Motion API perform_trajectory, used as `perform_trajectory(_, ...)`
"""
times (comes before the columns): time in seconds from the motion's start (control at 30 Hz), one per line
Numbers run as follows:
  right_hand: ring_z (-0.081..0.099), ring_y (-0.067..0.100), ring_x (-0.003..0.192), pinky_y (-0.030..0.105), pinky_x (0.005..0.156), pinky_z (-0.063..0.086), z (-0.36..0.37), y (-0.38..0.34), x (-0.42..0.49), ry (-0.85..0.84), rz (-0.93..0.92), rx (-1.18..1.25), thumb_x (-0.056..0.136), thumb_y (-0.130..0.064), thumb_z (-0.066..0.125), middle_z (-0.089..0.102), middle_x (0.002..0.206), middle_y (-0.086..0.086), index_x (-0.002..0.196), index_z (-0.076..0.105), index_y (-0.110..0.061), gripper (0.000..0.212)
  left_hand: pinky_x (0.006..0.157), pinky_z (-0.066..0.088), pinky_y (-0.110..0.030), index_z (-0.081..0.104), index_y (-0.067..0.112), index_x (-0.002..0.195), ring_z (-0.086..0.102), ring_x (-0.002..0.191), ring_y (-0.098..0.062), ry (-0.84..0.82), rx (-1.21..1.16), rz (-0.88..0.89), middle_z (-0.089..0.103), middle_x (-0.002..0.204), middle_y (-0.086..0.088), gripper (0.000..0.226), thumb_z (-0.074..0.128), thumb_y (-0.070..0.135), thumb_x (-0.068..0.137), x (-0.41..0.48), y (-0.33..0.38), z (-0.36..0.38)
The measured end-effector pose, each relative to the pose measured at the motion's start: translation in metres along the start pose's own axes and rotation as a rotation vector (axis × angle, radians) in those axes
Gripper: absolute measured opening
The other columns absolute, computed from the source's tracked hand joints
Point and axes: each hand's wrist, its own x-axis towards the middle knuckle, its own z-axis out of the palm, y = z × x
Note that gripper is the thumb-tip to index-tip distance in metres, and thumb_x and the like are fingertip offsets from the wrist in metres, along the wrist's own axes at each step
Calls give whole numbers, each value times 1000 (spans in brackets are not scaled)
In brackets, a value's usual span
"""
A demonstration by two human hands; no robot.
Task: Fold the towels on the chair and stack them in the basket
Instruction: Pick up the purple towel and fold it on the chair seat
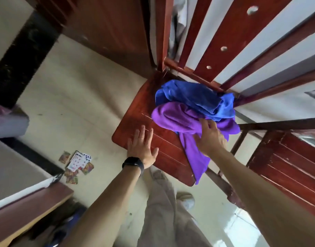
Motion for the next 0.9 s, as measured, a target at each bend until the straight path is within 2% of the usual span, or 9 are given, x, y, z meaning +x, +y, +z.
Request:
perform_trajectory(0.23,54,43,111,50,82,49,34,1,5,210,37,138,95,-23,57,49,123,16,119,54,-16,25,114,16,-60,-11,39,154,-9,151,-22,-33,4,72,-25,161,7,90,49,60,90,5,-31,26)
perform_trajectory(0.37,56,38,95,42,73,45,3,9,-33,450,-12,391,90,-7,56,59,102,14,104,55,-7,14,119,15,-56,1,38,155,1,151,-29,-150,-176,-34,-11,164,-1,92,57,60,86,-1,-13,-2)
perform_trajectory(0.47,58,29,89,39,78,48,-44,14,-86,570,-57,539,89,-2,59,58,96,0,100,56,-10,14,120,19,-45,7,33,156,11,150,-33,-86,-441,-64,3,164,-11,103,72,53,78,-27,16,-41)
perform_trajectory(0.57,62,22,83,36,79,52,-91,20,-147,666,-105,609,85,2,64,61,92,-4,97,58,-15,22,117,24,-33,17,31,155,23,146,-23,-35,-653,76,22,159,-8,112,83,44,66,-74,58,-88)
perform_trajectory(0.7,64,13,80,35,76,54,-147,39,-232,704,-84,650,81,-1,70,65,91,-9,93,62,-19,23,107,31,-18,41,31,144,43,133,-5,-184,-722,313,48,141,8,96,85,45,59,-153,129,-147)
perform_trajectory(0.73,64,11,80,34,77,54,-159,45,-253,710,-67,667,81,-2,71,66,91,-11,93,63,-21,24,106,34,-16,46,31,140,46,127,4,-193,-711,383,52,135,13,92,86,46,59,-173,146,-161)
perform_trajectory(0.8,64,9,81,32,77,54,-184,57,-295,741,-47,708,80,-5,72,67,91,-15,91,63,-26,25,91,35,0,49,28,133,47,103,24,-197,-687,487,52,114,28,78,88,30,66,-210,177,-186)
perform_trajectory(0.87,65,8,82,28,77,54,-207,67,-334,778,-33,758,81,-7,72,68,92,-16,89,64,-27,23,81,32,2,47,27,134,45,93,18,-154,-618,555,46,105,29,75,86,22,70,-243,207,-208)
perform_trajectory(0.9,65,7,83,25,78,54,-218,73,-352,800,-28,783,82,-8,72,69,92,-16,90,64,-27,22,85,35,-5,48,26,135,45,97,11,-122,-564,583,48,108,25,76,85,27,69,-258,221,-216)
